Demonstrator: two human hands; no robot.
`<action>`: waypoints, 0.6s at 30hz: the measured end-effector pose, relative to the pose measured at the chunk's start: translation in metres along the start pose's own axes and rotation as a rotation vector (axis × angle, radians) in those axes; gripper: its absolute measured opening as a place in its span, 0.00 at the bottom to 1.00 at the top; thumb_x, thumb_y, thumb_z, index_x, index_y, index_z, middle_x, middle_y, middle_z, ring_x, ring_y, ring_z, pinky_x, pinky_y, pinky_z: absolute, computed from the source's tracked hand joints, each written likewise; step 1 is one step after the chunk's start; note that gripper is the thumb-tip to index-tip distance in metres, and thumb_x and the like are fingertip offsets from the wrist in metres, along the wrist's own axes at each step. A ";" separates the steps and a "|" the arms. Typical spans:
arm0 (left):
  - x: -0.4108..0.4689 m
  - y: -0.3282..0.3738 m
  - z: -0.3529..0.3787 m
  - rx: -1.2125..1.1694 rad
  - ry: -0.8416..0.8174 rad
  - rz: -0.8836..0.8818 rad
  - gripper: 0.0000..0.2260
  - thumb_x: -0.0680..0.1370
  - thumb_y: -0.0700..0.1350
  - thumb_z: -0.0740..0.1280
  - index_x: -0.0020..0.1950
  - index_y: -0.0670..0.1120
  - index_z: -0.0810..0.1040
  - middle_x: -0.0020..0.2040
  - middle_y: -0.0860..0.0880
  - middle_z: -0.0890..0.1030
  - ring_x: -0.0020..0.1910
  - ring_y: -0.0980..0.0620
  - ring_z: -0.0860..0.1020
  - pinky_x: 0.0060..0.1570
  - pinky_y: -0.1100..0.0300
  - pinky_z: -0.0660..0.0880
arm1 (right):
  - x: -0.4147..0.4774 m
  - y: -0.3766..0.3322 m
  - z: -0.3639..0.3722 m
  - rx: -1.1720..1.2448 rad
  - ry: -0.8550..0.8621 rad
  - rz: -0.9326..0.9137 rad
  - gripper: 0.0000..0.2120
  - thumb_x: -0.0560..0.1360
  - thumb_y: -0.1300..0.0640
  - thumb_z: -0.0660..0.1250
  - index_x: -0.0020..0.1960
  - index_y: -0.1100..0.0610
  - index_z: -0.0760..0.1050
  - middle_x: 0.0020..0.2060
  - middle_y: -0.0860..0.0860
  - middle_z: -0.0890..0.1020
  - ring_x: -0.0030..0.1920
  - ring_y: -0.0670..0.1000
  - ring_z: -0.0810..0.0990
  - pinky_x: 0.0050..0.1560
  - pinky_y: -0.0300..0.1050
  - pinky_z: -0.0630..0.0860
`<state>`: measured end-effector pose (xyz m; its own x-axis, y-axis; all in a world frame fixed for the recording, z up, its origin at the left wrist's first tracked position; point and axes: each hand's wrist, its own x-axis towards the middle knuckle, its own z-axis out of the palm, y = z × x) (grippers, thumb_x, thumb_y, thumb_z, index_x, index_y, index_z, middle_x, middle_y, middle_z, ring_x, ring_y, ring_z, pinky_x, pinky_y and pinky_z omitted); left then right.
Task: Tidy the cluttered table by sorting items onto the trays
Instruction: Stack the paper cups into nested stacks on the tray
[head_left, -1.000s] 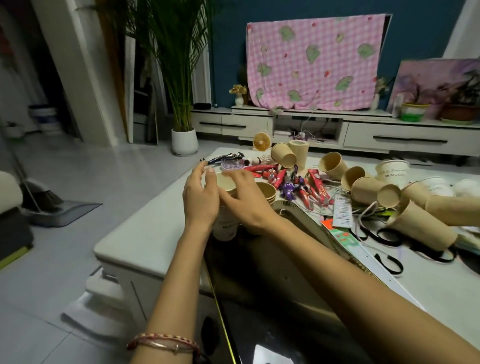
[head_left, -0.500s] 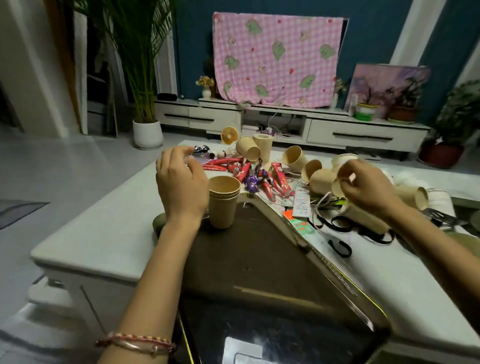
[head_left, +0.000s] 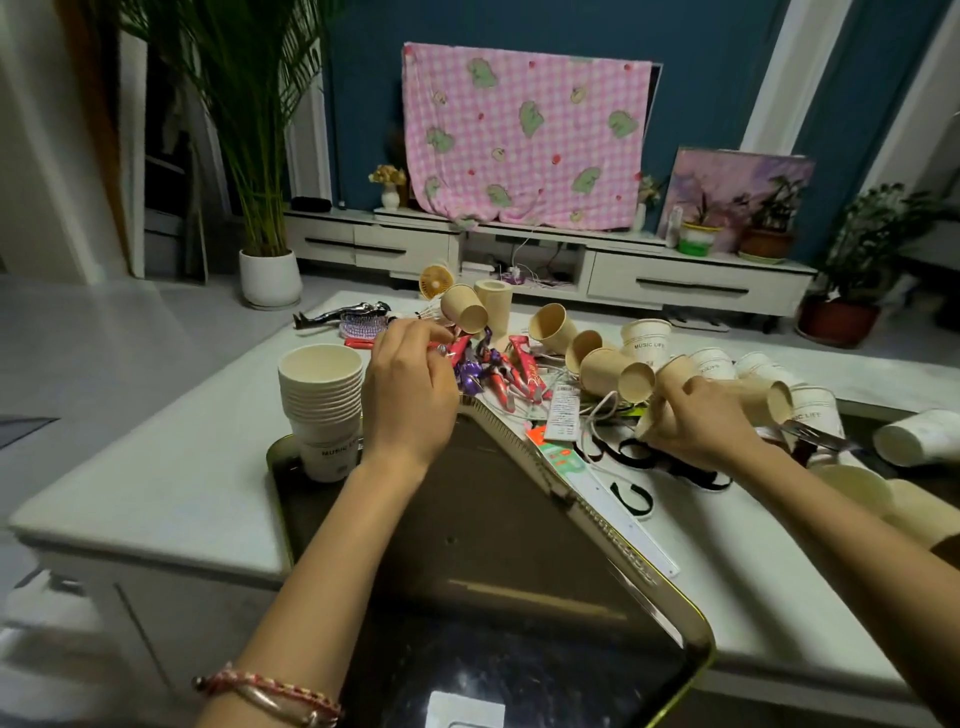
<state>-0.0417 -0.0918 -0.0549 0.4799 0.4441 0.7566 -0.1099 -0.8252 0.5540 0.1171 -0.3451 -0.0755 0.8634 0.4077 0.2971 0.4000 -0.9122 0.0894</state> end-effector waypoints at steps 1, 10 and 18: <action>0.000 -0.001 -0.002 -0.001 0.001 -0.011 0.10 0.76 0.33 0.58 0.50 0.39 0.78 0.51 0.44 0.77 0.54 0.50 0.72 0.48 0.72 0.60 | -0.002 -0.001 -0.001 0.038 -0.011 -0.002 0.20 0.71 0.50 0.68 0.59 0.56 0.68 0.55 0.61 0.72 0.51 0.60 0.73 0.50 0.50 0.71; 0.013 -0.018 -0.024 0.030 0.092 -0.156 0.11 0.78 0.36 0.57 0.55 0.42 0.77 0.57 0.45 0.77 0.60 0.50 0.71 0.54 0.65 0.63 | -0.034 -0.017 -0.047 0.054 0.001 -0.181 0.15 0.73 0.45 0.66 0.52 0.55 0.79 0.58 0.57 0.74 0.51 0.56 0.77 0.46 0.44 0.73; 0.016 -0.050 -0.035 0.488 -0.386 -0.293 0.19 0.81 0.52 0.56 0.71 0.51 0.66 0.74 0.50 0.63 0.75 0.48 0.53 0.70 0.38 0.44 | -0.008 -0.161 -0.098 0.822 0.185 -0.416 0.07 0.75 0.53 0.67 0.43 0.56 0.71 0.53 0.54 0.72 0.53 0.53 0.73 0.56 0.48 0.73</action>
<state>-0.0595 -0.0308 -0.0585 0.7159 0.5915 0.3710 0.4332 -0.7930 0.4283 0.0156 -0.2057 0.0013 0.5678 0.6171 0.5448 0.8181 -0.3502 -0.4561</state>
